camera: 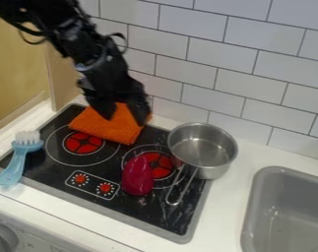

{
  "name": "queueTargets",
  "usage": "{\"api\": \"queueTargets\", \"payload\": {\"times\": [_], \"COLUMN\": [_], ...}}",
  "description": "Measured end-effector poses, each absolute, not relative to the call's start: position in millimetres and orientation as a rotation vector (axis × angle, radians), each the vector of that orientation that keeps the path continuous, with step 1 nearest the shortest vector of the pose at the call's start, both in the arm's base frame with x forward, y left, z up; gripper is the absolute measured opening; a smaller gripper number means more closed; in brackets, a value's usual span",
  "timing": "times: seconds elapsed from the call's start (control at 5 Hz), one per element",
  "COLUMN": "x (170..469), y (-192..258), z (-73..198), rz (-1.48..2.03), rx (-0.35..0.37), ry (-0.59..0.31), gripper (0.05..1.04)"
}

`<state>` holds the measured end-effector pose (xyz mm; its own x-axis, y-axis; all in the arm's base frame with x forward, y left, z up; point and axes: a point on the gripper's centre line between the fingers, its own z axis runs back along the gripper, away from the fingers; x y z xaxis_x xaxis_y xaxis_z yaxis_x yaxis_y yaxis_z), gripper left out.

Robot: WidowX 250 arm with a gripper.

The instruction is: Put the silver pot on the orange cloth

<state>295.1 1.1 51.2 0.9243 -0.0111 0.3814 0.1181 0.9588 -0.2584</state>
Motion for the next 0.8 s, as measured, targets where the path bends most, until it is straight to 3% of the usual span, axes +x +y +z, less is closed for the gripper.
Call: {"api": "queueTargets", "payload": {"times": [0.4,0.8], "x": [327.7,330.3], "y": [-29.4,-49.6], "z": [43.2,20.1], "rz": [-0.119,-0.154], "rx": [-0.284,-0.284], "ry": [-0.397,-0.334], "gripper": [0.999,0.999]}}
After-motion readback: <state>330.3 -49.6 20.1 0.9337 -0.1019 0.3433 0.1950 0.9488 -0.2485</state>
